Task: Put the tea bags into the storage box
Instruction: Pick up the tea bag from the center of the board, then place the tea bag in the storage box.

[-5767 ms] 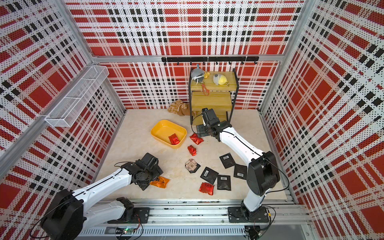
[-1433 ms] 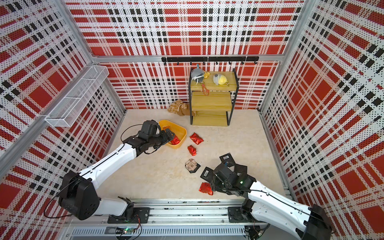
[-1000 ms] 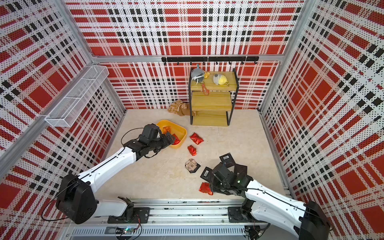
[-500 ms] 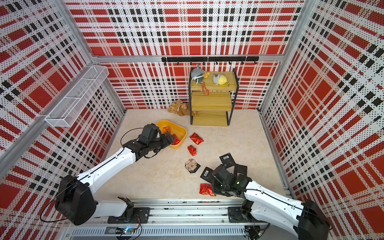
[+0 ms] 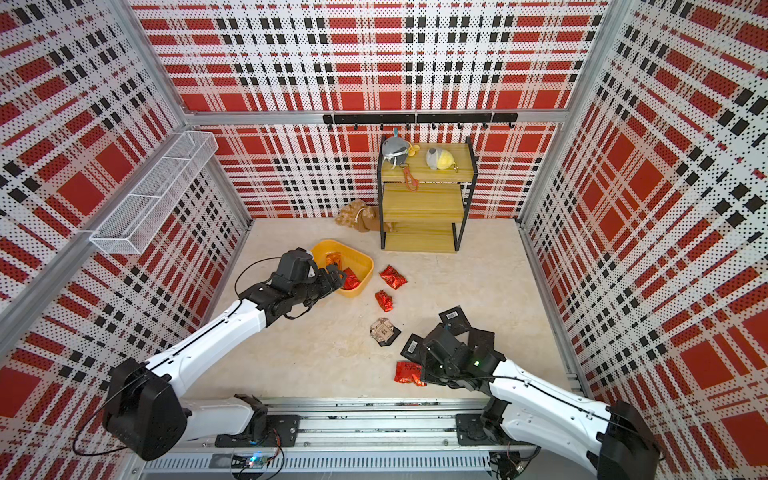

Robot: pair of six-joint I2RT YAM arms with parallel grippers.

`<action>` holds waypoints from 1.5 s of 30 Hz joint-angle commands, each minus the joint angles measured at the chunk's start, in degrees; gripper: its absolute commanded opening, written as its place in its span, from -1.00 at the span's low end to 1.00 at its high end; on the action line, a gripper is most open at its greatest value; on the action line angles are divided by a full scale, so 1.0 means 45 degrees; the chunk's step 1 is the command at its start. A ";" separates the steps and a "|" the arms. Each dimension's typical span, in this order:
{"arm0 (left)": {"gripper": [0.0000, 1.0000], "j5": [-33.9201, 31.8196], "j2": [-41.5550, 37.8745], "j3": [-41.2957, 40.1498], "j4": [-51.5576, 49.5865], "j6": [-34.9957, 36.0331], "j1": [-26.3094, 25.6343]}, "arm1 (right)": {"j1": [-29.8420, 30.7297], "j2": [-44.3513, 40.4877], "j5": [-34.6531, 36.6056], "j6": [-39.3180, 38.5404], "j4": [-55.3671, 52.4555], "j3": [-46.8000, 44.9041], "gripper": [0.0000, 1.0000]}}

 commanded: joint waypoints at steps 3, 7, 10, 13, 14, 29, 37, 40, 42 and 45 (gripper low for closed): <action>0.77 -0.0094 -0.0956 -0.1075 0.0055 -0.0369 -0.0001 | 0.0037 0.0696 0.0812 -0.0828 -0.0307 0.2407 -1.00; 0.76 -0.0469 -0.1755 -0.1400 -0.0006 -0.0738 -0.0039 | -0.0626 0.2178 0.0813 -0.2137 0.0187 0.4214 -1.00; 0.76 -0.0576 -0.2205 -0.1512 -0.0207 -0.0787 0.0030 | -0.1582 0.3877 0.0152 -0.3147 0.1025 0.5613 -1.00; 0.76 -0.0536 -0.2556 -0.1768 -0.0301 -0.0826 0.0140 | -0.2155 0.6101 0.0088 -0.4173 0.1469 0.7774 -1.00; 0.76 -0.0508 -0.2685 -0.1894 -0.0308 -0.0827 0.0209 | -0.2289 0.6904 -0.0013 -0.4517 0.1636 0.8487 -1.00; 0.76 -0.0249 -0.2627 -0.1911 -0.0299 -0.0710 0.0617 | -0.3035 1.5791 -0.2456 -0.5062 0.1638 1.7641 -0.87; 0.76 -0.0279 -0.2574 -0.1979 -0.0291 -0.0722 0.0556 | -0.3283 1.6108 -0.2363 -0.5151 0.1816 1.7903 -0.05; 0.76 -0.0345 -0.2509 -0.2018 -0.0301 -0.0753 0.0329 | -0.3301 1.5555 -0.1836 -0.5688 0.1371 1.7701 0.30; 0.76 -0.0434 -0.2454 -0.2052 -0.0297 -0.0805 0.0135 | -0.3304 1.5121 -0.1333 -0.6177 0.0624 1.7430 0.42; 0.76 -0.0513 -0.2459 -0.2181 -0.0299 -0.0834 0.0028 | -0.3276 1.4328 -0.0405 -0.7183 -0.0364 1.6348 0.47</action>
